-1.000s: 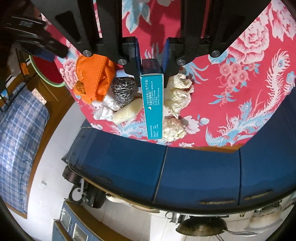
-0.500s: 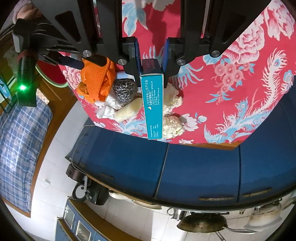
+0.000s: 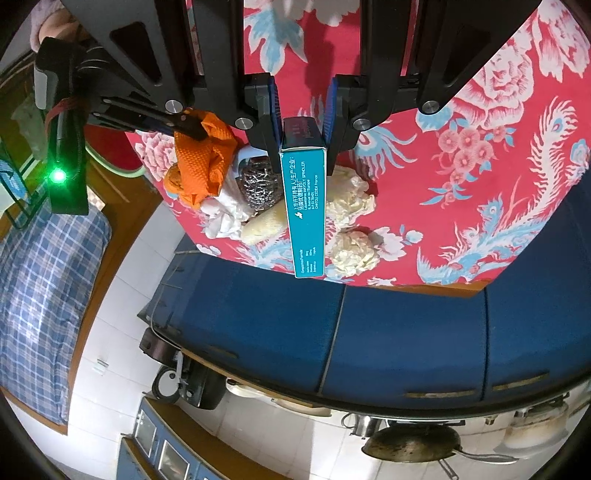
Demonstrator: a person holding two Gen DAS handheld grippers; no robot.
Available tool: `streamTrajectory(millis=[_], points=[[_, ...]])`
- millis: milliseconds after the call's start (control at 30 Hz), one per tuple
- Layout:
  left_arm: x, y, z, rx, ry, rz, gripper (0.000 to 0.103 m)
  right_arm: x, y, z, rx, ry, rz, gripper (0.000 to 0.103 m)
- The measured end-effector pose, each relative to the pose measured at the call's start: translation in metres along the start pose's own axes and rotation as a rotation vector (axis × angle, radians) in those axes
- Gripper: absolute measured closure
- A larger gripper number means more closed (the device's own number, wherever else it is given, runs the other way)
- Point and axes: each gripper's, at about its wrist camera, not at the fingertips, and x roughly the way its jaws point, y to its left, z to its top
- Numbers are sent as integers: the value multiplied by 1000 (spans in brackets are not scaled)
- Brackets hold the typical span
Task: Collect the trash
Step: 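Grasp the orange rubber glove with the right gripper, then carry the orange glove to the bucket and open the right gripper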
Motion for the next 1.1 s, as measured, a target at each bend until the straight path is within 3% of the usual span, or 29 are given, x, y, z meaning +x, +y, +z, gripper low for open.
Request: streamTrajectory(millis=[400, 1100], points=[[-9, -14, 2, 25, -10, -30, 84, -65, -10, -4, 21, -154, 21, 94], [-17, -86, -1, 116, 29, -187, 84, -132, -74, -37, 187, -238, -76, 94]])
